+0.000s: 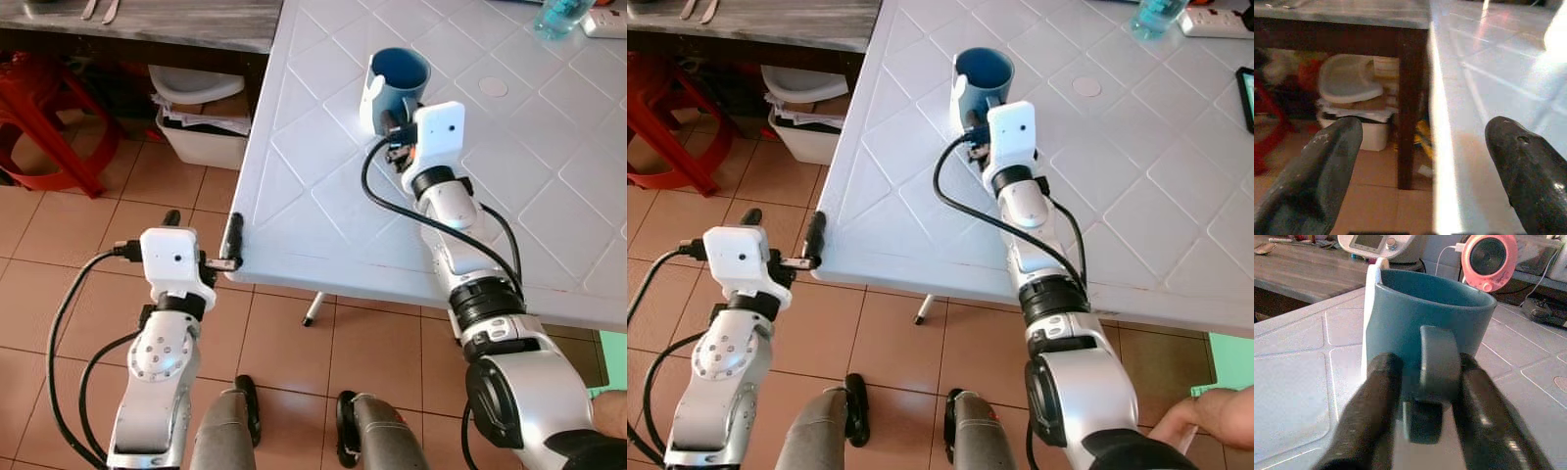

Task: Setting the table

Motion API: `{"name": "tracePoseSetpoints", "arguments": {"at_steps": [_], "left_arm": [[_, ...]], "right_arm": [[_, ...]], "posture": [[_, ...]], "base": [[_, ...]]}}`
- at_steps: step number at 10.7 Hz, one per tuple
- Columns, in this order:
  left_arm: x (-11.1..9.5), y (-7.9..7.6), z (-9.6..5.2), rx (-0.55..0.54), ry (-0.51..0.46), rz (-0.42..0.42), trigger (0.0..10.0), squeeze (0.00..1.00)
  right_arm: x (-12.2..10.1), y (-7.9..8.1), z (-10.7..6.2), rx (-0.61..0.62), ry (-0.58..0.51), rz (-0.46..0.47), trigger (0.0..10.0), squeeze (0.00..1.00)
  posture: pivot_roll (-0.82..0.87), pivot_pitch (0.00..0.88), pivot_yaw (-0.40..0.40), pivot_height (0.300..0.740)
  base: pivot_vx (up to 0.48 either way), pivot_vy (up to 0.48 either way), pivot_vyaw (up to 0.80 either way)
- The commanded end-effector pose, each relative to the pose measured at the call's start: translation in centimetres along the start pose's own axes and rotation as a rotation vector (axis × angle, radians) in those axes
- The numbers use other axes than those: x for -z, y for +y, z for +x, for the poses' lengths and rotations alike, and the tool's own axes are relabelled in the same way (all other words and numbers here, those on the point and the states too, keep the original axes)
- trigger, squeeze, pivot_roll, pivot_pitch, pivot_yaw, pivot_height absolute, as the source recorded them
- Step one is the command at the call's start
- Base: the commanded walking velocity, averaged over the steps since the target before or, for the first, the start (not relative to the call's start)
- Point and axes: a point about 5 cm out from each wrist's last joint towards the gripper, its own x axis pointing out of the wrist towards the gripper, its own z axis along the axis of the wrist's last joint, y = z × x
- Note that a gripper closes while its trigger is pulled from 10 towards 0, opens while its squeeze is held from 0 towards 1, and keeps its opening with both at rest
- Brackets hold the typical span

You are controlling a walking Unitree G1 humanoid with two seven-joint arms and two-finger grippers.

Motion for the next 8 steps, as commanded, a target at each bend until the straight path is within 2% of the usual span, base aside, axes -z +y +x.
{"name": "tracePoseSetpoints", "arguments": {"at_steps": [1, 3, 5, 6, 8], "left_arm": [[-0.4, -0.6, -0.3, 0.040, -0.019, -0.032, 10.0, 0.00], [-0.8, -1.8, -0.3, 0.129, -0.038, -0.108, 10.0, 0.00], [-1.1, -2.9, -0.5, 0.223, -0.049, -0.149, 10.0, 0.00], [-1.1, -3.4, -0.6, 0.270, -0.050, -0.150, 10.0, 0.00], [-0.6, -3.6, -0.4, 0.293, -0.028, -0.135, 10.0, 0.00]], "right_arm": [[0.2, -0.3, -0.1, 0.004, 0.003, 0.002, 0.0, 0.00], [0.3, -0.6, -0.1, 0.009, 0.005, -0.002, 0.0, 0.00], [0.4, -0.6, -0.2, 0.009, 0.007, -0.003, 0.0, 0.00], [0.5, -0.6, -0.3, 0.006, 0.009, -0.002, 0.0, 0.00], [0.7, -0.8, -0.6, 0.002, 0.006, -0.003, 0.0, 0.00]], "posture": [[0.02, 0.286, -0.021, 0.740], [0.01, 0.284, -0.024, 0.740], [0.01, 0.283, -0.028, 0.740], [0.01, 0.277, -0.031, 0.740], [0.00, 0.267, -0.036, 0.740]], "base": [[0.000, 0.000, 0.00], [0.000, 0.000, 0.00], [0.000, 0.000, 0.00], [0.000, 0.000, 0.00], [0.000, 0.000, 0.00]]}}
